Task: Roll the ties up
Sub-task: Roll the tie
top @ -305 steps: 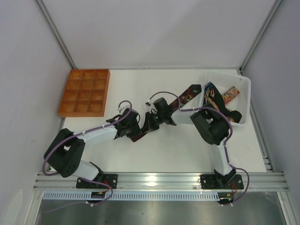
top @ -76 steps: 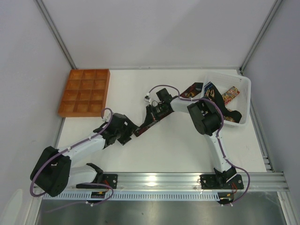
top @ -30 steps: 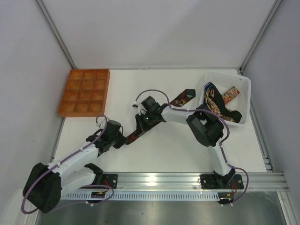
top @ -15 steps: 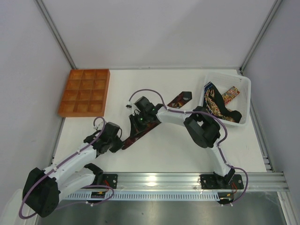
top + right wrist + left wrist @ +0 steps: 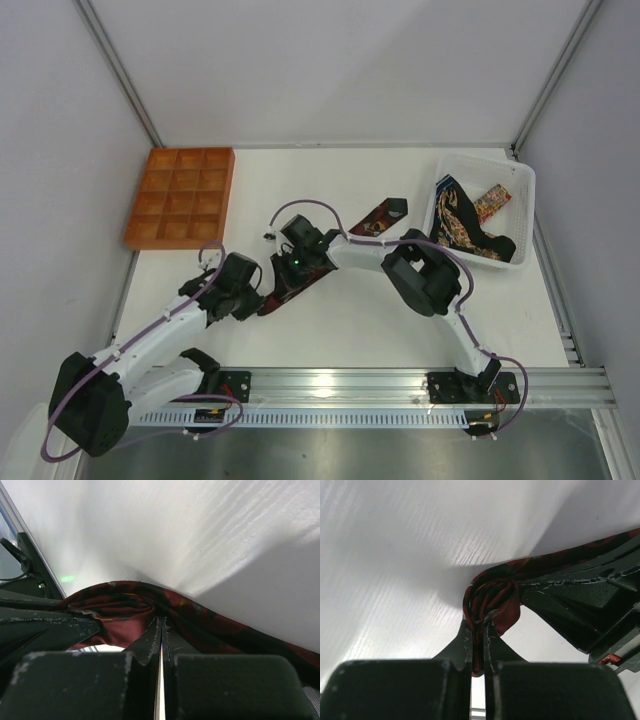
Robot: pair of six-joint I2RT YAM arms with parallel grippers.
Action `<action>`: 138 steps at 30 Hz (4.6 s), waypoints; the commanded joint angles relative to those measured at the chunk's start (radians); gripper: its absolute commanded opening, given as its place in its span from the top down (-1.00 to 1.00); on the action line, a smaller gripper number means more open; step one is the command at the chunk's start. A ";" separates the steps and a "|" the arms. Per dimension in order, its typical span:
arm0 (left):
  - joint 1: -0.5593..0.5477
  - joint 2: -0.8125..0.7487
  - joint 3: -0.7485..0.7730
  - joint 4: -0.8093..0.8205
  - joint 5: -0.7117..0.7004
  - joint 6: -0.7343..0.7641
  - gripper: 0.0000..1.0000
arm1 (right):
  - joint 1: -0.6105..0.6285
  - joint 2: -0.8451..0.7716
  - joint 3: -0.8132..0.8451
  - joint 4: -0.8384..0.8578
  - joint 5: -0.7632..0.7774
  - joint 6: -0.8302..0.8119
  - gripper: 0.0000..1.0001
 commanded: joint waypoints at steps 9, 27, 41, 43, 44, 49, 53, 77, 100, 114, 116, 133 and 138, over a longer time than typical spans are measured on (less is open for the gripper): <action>0.004 0.170 0.243 -0.178 -0.109 0.066 0.99 | 0.030 0.017 0.050 -0.025 0.032 -0.019 1.00; 0.004 0.135 0.188 -0.148 -0.079 0.060 0.99 | 0.022 -0.086 0.050 -0.045 0.017 -0.015 1.00; 0.002 0.150 0.168 -0.137 -0.073 0.080 0.99 | 0.016 -0.100 0.078 -0.063 0.031 -0.018 1.00; 0.002 0.147 0.165 -0.136 -0.077 0.081 0.99 | 0.019 -0.097 0.090 -0.059 0.023 -0.010 1.00; 0.002 0.142 0.165 -0.134 -0.079 0.080 0.99 | 0.023 -0.089 0.095 -0.057 0.014 -0.007 1.00; 0.002 0.139 0.165 -0.129 -0.073 0.083 0.99 | 0.033 -0.072 0.093 -0.043 0.000 0.007 1.00; 0.002 0.135 0.175 -0.134 -0.076 0.086 0.99 | 0.040 -0.044 0.084 -0.028 -0.009 0.018 1.00; -0.031 0.429 0.412 -0.060 0.035 0.198 0.99 | 0.024 0.029 -0.009 0.237 -0.150 0.189 1.00; -0.088 0.432 0.456 -0.241 -0.123 0.047 0.99 | -0.049 -0.064 -0.065 0.128 -0.078 0.100 1.00; -0.106 0.530 0.544 -0.231 -0.105 0.121 0.99 | -0.033 -0.014 -0.066 0.234 -0.155 0.182 1.00; -0.110 0.539 0.544 -0.189 -0.094 0.133 0.99 | -0.038 -0.009 -0.079 0.292 -0.183 0.202 1.00; -0.117 0.691 0.579 -0.114 -0.057 0.184 0.99 | -0.096 -0.101 -0.169 0.188 -0.010 0.151 1.00; -0.117 0.704 0.580 -0.106 -0.066 0.182 0.99 | -0.159 -0.139 -0.223 0.197 -0.025 0.150 1.00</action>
